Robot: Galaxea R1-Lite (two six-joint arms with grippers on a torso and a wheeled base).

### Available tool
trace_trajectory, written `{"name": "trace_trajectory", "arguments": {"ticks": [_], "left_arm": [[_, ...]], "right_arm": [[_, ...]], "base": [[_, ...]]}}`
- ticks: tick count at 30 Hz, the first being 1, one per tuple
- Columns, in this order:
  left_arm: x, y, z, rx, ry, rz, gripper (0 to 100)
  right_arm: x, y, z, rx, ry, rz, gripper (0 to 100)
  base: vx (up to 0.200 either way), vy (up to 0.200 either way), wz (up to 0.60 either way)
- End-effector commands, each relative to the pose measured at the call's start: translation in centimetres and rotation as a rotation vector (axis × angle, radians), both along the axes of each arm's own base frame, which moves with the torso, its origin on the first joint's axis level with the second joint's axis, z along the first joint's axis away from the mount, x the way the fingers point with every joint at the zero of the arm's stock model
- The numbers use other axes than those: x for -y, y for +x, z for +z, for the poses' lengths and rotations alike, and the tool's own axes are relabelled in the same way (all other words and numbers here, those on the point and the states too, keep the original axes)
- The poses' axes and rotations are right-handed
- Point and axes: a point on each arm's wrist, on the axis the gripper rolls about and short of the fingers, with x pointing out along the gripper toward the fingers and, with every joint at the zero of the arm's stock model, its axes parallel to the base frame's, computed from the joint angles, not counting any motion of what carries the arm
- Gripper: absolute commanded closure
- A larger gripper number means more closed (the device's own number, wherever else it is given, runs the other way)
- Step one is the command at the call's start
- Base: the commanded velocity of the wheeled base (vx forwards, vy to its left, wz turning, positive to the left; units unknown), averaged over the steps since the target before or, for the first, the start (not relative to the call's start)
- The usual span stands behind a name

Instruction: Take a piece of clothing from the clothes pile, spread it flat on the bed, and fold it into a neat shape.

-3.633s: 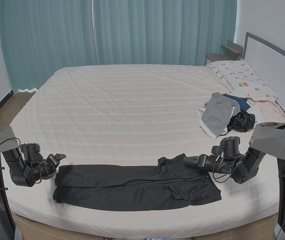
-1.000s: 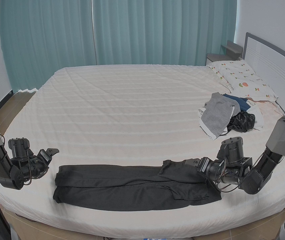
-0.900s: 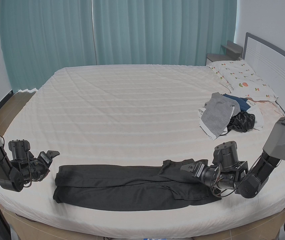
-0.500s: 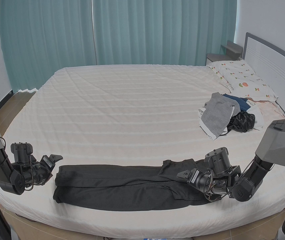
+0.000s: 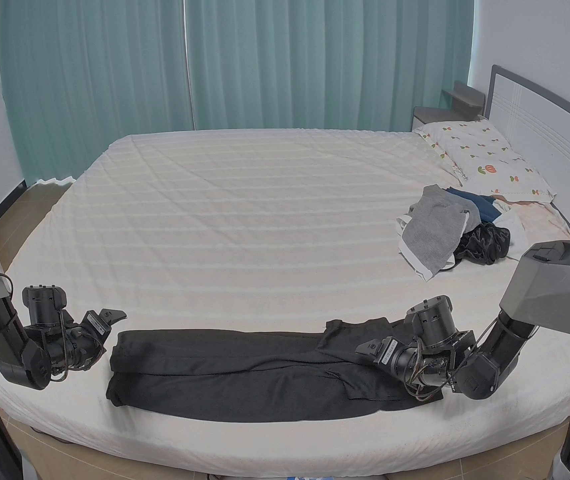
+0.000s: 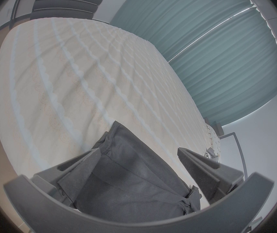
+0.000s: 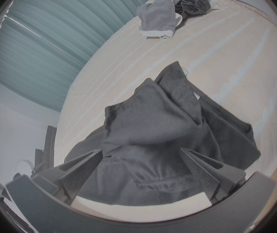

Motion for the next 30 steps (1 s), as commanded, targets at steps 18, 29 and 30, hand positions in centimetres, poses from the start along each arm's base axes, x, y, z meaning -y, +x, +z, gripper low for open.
{"name": "trace_trajectory", "arguments": {"ticks": [18,29,30], "left_arm": [[-0.2,0.2,0.0,0.008,0.011,0.015,0],[-0.3,0.5,0.1,0.013,0.053,0.035,0],[-0.3,0.4,0.0,0.007,0.059,0.03,0]], "right_arm": [[0.9,2.5,-1.1,-0.017,-0.04,-0.079,100],[1.0,2.3,-0.7,-0.002,-0.039,-0.088,100],[1.1,2.4,-0.5,0.015,-0.031,-0.091,100]], "base": [[0.0,0.0,0.0],[0.0,0.0,0.0],[0.0,0.0,0.0]]}}
